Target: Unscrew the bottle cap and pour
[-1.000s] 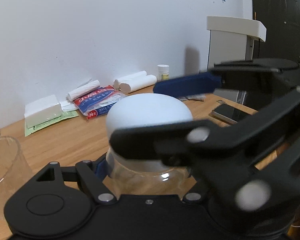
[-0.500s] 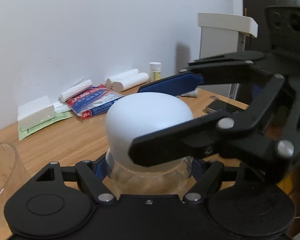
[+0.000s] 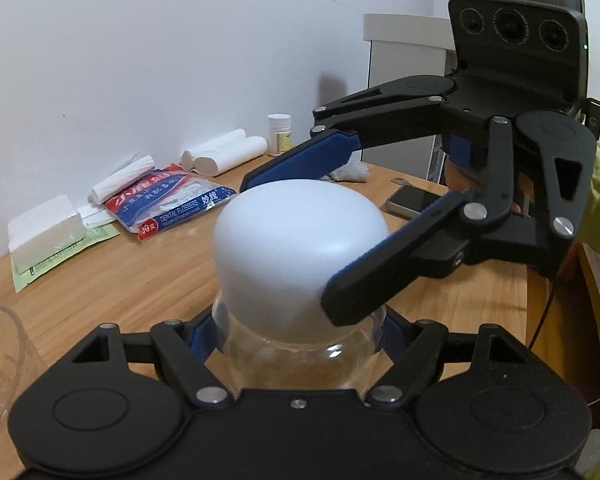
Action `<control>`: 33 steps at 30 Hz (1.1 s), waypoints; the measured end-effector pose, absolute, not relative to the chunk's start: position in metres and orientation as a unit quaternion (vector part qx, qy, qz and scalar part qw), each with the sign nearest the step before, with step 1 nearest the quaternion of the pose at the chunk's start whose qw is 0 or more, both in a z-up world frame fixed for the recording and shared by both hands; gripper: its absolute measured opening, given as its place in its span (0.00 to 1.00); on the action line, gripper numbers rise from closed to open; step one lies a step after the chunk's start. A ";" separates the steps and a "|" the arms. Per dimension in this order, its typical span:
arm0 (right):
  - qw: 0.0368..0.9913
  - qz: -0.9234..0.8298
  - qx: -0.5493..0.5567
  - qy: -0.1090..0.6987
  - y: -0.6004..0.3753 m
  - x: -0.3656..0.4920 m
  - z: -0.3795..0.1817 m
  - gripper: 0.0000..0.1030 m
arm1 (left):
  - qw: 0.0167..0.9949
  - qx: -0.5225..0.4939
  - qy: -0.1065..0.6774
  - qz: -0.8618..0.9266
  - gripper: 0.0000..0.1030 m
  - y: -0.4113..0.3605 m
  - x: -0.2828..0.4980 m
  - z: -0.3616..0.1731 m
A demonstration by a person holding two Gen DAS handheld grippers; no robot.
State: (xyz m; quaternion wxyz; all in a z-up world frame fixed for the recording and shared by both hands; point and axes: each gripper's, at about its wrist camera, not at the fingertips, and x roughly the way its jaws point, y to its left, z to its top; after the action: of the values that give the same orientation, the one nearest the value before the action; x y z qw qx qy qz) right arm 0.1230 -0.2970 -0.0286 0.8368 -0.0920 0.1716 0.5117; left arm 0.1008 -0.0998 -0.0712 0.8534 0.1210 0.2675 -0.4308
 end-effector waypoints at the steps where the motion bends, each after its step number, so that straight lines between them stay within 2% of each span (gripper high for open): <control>1: 0.835 0.515 -0.092 0.172 -0.296 0.125 -0.028 0.67 | 0.854 0.120 0.267 -0.429 0.77 -0.100 0.101 -0.071; 4: 0.838 0.510 -0.093 0.169 -0.293 0.124 -0.029 0.68 | 0.860 0.113 0.269 -0.418 0.77 -0.101 0.099 -0.071; 7: 0.859 0.479 -0.075 0.165 -0.287 0.114 -0.030 0.77 | 0.870 0.105 0.269 -0.400 0.77 -0.103 0.096 -0.072; 9: 0.886 0.432 -0.064 0.155 -0.281 0.103 -0.032 0.78 | 0.882 0.099 0.265 -0.377 0.77 -0.106 0.091 -0.072; 13: 0.920 0.363 -0.046 0.137 -0.272 0.082 -0.036 0.77 | 0.894 0.101 0.259 -0.352 0.77 -0.112 0.086 -0.072; 19: 0.926 0.334 -0.023 0.177 -0.263 0.077 -0.038 0.72 | 0.899 0.093 0.260 -0.339 0.77 -0.113 0.085 -0.072; 22: 0.921 0.336 -0.019 0.196 -0.263 0.083 -0.039 0.67 | 0.901 0.093 0.260 -0.335 0.77 -0.114 0.085 -0.072; 33: 0.880 0.430 -0.051 0.196 -0.281 0.104 -0.040 0.67 | 0.868 0.085 0.268 -0.408 0.77 -0.100 0.098 -0.069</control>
State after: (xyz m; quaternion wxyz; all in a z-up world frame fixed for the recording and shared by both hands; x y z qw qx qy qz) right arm 0.1042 -0.2809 -0.0398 0.8800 -0.0512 0.1955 0.4297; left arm 0.0976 -0.0996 -0.0694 0.8683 0.0853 0.2683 -0.4084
